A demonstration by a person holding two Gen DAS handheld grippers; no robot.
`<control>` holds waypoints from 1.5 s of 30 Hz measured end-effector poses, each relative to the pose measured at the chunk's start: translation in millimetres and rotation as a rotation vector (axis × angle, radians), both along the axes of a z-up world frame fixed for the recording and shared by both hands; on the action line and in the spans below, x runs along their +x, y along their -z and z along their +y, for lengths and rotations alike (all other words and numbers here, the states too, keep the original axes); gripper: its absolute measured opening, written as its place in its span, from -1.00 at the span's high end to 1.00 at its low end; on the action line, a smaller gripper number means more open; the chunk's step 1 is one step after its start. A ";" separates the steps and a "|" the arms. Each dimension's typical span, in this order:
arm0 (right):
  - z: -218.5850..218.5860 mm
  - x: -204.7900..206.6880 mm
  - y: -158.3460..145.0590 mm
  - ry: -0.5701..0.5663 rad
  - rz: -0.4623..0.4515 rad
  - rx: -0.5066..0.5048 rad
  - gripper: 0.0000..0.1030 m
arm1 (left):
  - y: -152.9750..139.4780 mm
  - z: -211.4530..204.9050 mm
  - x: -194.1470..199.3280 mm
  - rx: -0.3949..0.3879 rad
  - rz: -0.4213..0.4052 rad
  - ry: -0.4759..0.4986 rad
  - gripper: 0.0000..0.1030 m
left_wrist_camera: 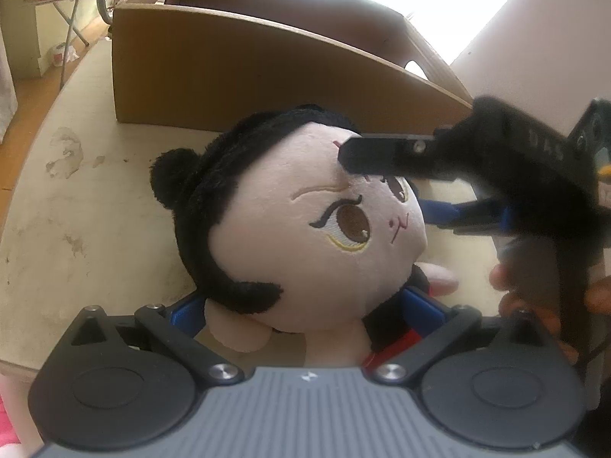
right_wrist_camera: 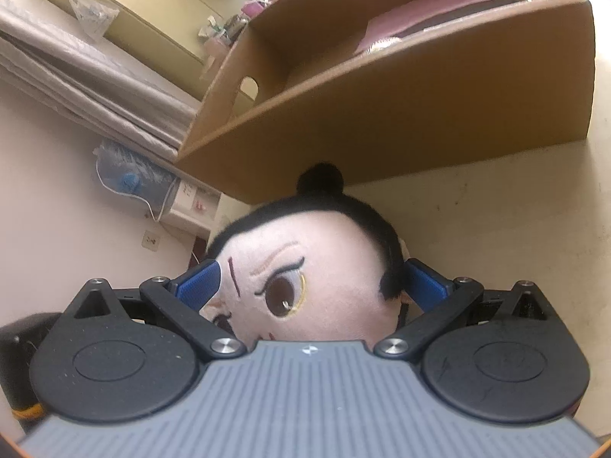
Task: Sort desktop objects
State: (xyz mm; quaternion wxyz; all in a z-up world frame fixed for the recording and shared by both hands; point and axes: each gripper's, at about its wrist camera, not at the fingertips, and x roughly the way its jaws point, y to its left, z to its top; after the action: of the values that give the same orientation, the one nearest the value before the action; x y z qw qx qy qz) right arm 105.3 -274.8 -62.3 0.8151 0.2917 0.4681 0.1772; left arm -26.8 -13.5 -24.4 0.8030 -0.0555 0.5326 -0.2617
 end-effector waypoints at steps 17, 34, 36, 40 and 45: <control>5.0 -19.5 15.6 0.004 0.113 0.099 -0.99 | 1.1 -6.6 3.4 0.028 -0.038 -0.009 -1.00; -31.2 -26.2 -0.7 0.075 0.090 0.180 -0.98 | 5.3 18.7 1.1 -0.023 0.008 -0.050 -1.00; -35.7 -20.8 -0.5 0.091 0.081 0.182 -0.98 | 6.5 21.4 1.1 -0.024 0.021 -0.052 -1.00; -41.1 -9.2 5.9 0.087 0.065 0.187 -0.98 | 10.3 29.5 4.4 -0.058 0.063 -0.066 -1.00; -35.7 6.2 20.0 0.051 0.081 0.197 -0.98 | 20.2 28.5 10.3 -0.105 0.120 -0.070 -1.00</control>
State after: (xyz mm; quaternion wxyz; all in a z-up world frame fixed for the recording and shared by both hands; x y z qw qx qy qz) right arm 111.6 -310.5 -82.3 0.7673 0.3890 0.4733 0.1897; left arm -16.5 15.0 -44.6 0.7742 -0.1319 0.5630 -0.2574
